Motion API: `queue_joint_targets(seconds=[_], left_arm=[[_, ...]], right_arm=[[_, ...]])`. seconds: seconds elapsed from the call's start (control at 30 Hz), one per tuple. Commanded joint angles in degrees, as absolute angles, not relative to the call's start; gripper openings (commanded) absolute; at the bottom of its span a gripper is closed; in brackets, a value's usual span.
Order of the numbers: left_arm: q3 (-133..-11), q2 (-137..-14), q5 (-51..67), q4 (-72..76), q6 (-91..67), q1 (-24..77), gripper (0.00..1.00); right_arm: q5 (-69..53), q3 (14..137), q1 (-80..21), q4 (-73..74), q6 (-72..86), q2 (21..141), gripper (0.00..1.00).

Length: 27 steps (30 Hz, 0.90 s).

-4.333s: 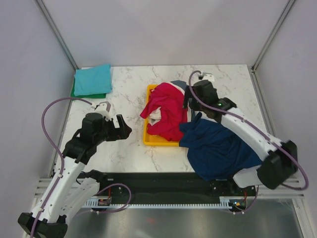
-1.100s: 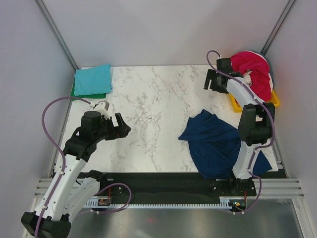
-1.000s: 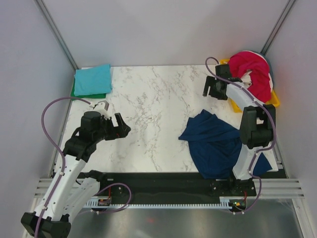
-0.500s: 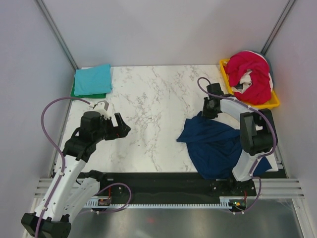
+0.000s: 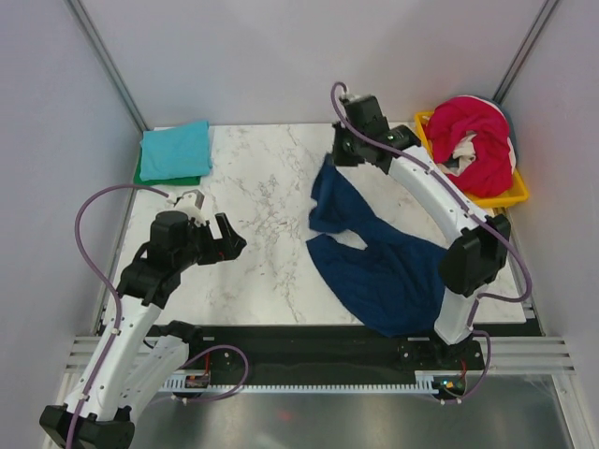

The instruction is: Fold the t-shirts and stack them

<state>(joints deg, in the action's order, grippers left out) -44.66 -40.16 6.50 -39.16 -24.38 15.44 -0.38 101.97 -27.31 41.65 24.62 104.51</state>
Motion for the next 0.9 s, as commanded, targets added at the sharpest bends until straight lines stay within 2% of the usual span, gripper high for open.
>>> queue_joint_targets(seconds=[0.0, 0.03, 0.1, 0.2, 0.27, 0.3, 0.37, 0.4, 0.43, 0.47, 0.5, 0.53, 0.6, 0.87], left_arm=[[-45.44, -39.46, 6.33, -38.06, -23.29, 14.85, 0.99], [-45.44, -39.46, 6.33, -38.06, -23.29, 14.85, 0.99], [-45.44, -39.46, 6.15, -38.14, -23.29, 14.85, 0.99], [-45.44, -39.11, 5.98, -38.14, -23.29, 14.85, 0.99], [-45.44, -39.02, 5.71, -38.23, -23.29, 14.85, 0.99], [-45.44, -39.11, 5.8, -38.15, -23.38, 14.77, 0.99], [-45.44, -38.94, 5.8, -38.14, -23.38, 14.77, 0.99], [-45.44, -39.11, 5.8, -38.23, -23.38, 14.77, 0.99], [-45.44, -39.02, 5.71, -38.23, -23.38, 14.77, 0.99], [-45.44, -39.11, 5.8, -38.15, -23.38, 14.77, 0.99], [-45.35, -39.2, 5.89, -38.23, -23.38, 14.68, 0.99], [-45.35, -39.46, 5.98, -38.15, -23.38, 14.68, 0.99], [-45.35, -39.64, 5.98, -38.15, -23.47, 14.68, 0.99], [-46.67, -44.54, 5.89, -38.06, -24.34, 14.76, 0.99]], right_arm=[[-6.24, 123.79, -32.51, 46.12, 23.99, 104.06, 0.0], [-7.02, 131.67, -33.13, 47.97, 24.26, 104.06, 0.0], [-7.13, 134.82, -33.14, 48.34, 24.78, 102.14, 0.0], [1.64, 128.0, -33.05, 46.94, 23.65, 93.45, 0.0], [11.64, 114.75, -32.87, 44.92, 23.99, 84.58, 0.0], [22.04, 103.56, -32.52, 43.0, 25.04, 81.33, 0.0], [29.15, 91.99, -29.02, 42.02, 30.21, 71.93, 0.0], [31.88, 81.14, -23.96, 41.84, 33.98, 66.67, 0.0], [31.82, 75.9, -20.69, 41.75, 35.84, 64.53, 0.14], [30.08, 70.89, -17.52, 41.31, 36.47, 62.77, 0.36], [24.49, 61.79, -14.53, 38.79, 36.13, 61.1, 0.69], [20.87, 58.48, -9.8, 38.15, 35.6, 61.52, 0.98], [14.45, 53.64, -6.61, 37.97, 34.72, 65.1, 0.98], [12.04, 54.4, -6.59, 34.37, 31.21, 62.84, 0.98]])
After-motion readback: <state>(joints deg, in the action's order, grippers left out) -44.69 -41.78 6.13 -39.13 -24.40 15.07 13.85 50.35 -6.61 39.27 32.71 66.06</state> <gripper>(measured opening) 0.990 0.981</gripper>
